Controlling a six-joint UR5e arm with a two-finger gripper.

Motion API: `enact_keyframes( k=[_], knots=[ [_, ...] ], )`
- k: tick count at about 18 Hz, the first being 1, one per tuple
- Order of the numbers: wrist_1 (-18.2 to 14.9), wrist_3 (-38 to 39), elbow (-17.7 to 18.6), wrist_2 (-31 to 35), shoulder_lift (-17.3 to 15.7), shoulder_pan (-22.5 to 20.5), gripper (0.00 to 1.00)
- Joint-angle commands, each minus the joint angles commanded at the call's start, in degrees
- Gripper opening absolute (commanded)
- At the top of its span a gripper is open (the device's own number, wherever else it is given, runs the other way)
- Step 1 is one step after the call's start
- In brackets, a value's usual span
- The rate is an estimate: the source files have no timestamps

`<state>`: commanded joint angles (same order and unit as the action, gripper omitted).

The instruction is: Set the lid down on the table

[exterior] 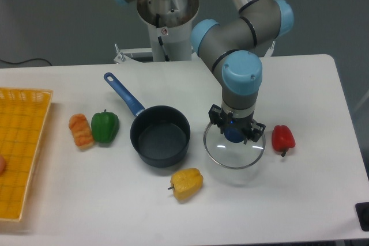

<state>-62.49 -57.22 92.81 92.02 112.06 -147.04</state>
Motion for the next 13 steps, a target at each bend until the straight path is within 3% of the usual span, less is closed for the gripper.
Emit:
enact_keyframes(
  k=[13],
  knots=[
    [0.6, 0.0, 0.4, -0.1, 0.1, -0.1, 0.67]
  ],
)
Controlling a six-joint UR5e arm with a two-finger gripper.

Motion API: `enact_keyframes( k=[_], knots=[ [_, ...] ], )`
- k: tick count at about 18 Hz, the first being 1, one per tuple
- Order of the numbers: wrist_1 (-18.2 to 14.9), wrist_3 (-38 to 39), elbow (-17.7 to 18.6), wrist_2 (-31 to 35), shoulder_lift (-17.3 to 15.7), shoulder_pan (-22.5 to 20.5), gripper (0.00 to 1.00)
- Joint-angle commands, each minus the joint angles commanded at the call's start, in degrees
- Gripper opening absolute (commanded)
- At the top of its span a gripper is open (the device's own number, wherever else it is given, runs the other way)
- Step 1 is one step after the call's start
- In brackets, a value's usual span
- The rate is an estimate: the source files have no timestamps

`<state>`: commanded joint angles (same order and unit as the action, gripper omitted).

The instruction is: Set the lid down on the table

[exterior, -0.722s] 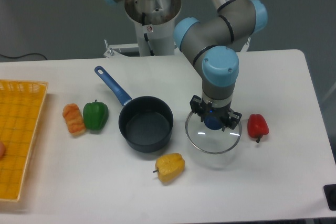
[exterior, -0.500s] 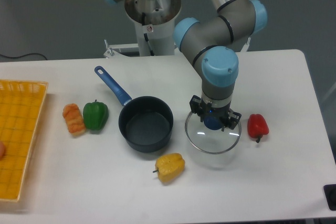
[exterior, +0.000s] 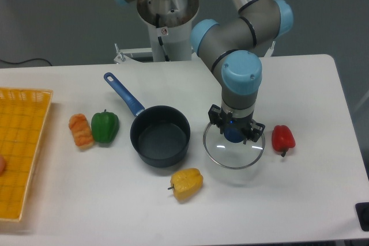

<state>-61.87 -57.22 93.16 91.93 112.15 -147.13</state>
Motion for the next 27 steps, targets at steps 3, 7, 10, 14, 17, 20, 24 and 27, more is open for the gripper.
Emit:
enact_keyframes(
  k=[3, 7, 10, 14, 17, 20, 24, 27],
  knots=[
    [0.1, 0.0, 0.0, 0.1, 0.4, 0.0, 0.67],
    [1.2, 0.0, 0.0, 0.3, 1.4, 0.0, 0.67],
    [1.4, 0.0, 0.2, 0.4, 1.8, 0.0, 0.67],
    [2.1, 0.0, 0.1, 2.0, 3.1, 0.1, 0.67],
    [2.1, 0.2, 0.4, 2.0, 4.0, 0.2, 0.67],
    [2.0, 0.6, 0.4, 2.0, 4.5, 0.5, 0.68],
    [2.2, 0.8, 0.9, 2.1, 5.5, 0.7, 0.68],
    [2.2, 0.8, 0.9, 2.2, 6.0, 1.0, 0.68]
  ],
)
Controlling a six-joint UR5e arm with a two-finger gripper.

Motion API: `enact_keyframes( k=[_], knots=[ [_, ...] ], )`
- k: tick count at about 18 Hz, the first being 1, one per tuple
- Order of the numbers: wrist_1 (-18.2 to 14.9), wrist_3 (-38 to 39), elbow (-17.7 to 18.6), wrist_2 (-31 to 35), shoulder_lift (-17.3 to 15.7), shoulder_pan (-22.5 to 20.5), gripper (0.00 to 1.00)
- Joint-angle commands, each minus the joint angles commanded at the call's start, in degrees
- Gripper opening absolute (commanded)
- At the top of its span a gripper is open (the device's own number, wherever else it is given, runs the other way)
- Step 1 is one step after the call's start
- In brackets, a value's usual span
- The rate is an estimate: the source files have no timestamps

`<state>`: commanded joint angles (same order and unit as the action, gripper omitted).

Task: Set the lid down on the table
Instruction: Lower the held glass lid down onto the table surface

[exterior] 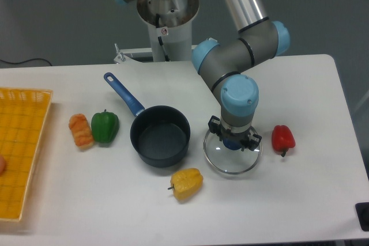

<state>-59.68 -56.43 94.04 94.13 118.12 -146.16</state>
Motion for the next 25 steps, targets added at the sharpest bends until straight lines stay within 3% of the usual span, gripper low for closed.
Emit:
enact_keyframes(
  k=[25],
  knots=[
    [0.1, 0.1, 0.1, 0.0, 0.8, 0.3, 0.70]
  ],
)
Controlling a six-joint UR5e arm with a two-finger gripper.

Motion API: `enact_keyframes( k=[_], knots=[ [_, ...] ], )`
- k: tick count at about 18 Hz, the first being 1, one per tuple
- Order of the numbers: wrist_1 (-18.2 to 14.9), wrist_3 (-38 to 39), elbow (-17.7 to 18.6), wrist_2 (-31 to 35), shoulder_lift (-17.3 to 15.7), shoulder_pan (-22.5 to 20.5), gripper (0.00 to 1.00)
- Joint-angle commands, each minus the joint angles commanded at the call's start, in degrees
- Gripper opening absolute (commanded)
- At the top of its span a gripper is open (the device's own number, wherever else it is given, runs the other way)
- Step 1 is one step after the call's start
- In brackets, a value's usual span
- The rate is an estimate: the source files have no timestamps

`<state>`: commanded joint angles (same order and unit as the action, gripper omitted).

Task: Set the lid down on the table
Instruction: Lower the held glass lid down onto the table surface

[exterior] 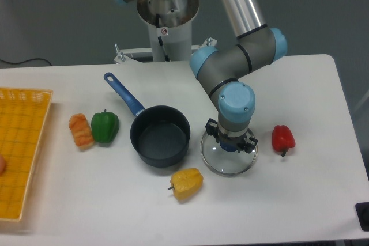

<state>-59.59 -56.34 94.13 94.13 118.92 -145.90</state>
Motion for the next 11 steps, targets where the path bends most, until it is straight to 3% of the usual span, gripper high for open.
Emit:
enact_keyframes(
  k=[11],
  knots=[
    [0.4, 0.0, 0.0, 0.1, 0.4, 0.5, 0.70]
  ],
)
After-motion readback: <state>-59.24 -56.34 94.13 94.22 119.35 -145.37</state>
